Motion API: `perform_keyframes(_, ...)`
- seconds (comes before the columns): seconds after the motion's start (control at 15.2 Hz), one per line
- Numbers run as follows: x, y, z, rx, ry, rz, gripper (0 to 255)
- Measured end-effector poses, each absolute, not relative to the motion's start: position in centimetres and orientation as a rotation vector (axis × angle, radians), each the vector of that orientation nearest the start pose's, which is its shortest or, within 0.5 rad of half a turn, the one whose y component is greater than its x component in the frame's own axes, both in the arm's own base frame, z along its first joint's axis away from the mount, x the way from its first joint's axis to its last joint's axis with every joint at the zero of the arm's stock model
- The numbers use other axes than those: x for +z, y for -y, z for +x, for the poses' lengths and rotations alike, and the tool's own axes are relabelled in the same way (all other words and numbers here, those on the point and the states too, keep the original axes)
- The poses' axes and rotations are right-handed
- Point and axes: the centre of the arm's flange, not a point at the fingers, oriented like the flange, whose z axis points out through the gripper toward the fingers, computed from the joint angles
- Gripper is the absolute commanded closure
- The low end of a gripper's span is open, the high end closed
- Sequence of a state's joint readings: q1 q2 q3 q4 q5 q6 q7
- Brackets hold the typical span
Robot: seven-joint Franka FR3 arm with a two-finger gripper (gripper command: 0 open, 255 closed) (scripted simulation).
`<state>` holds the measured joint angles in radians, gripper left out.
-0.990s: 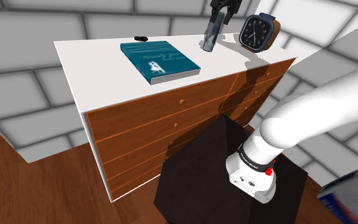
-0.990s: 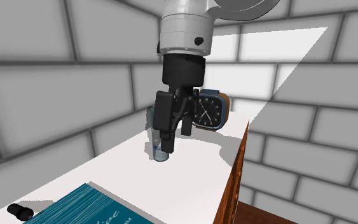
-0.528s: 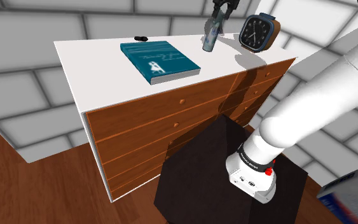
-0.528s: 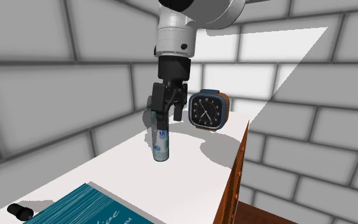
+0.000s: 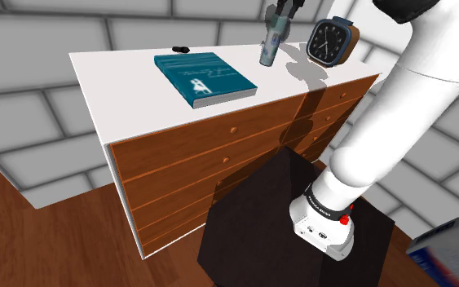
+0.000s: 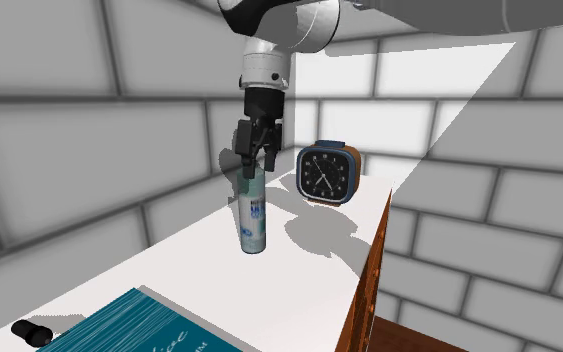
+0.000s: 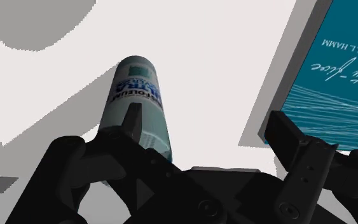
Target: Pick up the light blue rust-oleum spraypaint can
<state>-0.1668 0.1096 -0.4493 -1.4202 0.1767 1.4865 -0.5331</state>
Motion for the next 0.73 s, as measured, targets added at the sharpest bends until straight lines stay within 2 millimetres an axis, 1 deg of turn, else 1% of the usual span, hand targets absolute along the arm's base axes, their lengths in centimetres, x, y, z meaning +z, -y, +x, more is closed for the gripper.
perform_keyframes(0.07, 63.3, 31.4, 49.7, -0.064, -0.102, -3.012, 0)
perform_keyframes(0.2, 63.5, 33.5, 51.5, -0.063, -0.095, -3.01, 0)
perform_keyframes(0.26, 63.4, 34.6, 52.0, -0.063, -0.092, -3.009, 0)
perform_keyframes(0.33, 63.0, 35.1, 52.3, -0.062, -0.09, -3.009, 0)
perform_keyframes(0.46, 62.1, 35.6, 52.5, -0.062, -0.086, -3.008, 0)
perform_keyframes(0.73, 60.2, 35.8, 52.6, -0.062, -0.085, -3.007, 0)
